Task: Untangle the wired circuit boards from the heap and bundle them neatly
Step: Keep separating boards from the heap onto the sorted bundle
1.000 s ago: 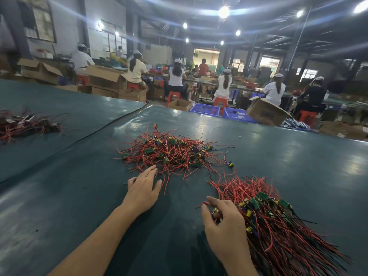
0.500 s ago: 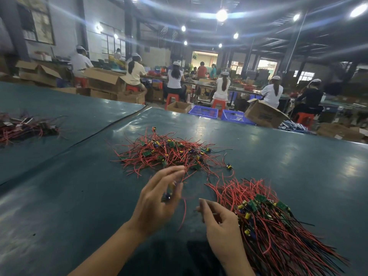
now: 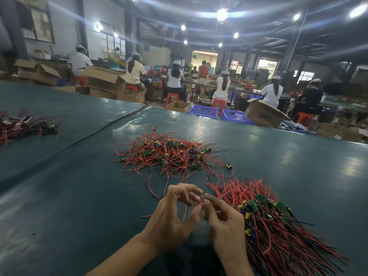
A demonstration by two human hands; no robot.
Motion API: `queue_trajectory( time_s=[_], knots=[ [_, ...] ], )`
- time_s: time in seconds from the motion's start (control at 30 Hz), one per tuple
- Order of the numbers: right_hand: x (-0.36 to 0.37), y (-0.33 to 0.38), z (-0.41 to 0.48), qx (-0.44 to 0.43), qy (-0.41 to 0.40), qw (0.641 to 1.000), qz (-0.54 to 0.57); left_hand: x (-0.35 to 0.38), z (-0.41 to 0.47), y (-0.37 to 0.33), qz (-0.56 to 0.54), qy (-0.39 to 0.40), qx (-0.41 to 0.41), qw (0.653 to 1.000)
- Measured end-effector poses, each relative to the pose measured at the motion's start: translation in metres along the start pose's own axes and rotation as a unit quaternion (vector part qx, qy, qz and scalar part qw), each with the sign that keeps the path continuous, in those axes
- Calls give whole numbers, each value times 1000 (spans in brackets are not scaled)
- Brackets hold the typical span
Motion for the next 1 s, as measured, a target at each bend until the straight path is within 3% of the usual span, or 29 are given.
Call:
queue_trajectory(
  time_s=[0.3, 0.6, 0.77, 1.0],
  knots=[
    [4, 6, -4, -48, 13, 997, -50, 11, -1, 15, -38, 48, -108, 992],
    [11, 16, -7, -90, 20, 993, -68, 7, -1, 12, 55, 36, -44, 997],
    [12, 12, -7, -58, 29, 998, -23, 4, 2, 12, 51, 22, -47, 997],
    [11, 13, -8, -51, 39, 998, -28, 8, -1, 14, 96, 77, -76, 989]
  ],
)
Point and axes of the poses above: each hand's wrist, its own z-axis towards the middle knuckle, its own x-axis out of the palm, y = z × x, the point moved 7 cm from there along z, towards the middle knuckle, and after that the axes turned 5 degrees about y, right-handed, at the moved point
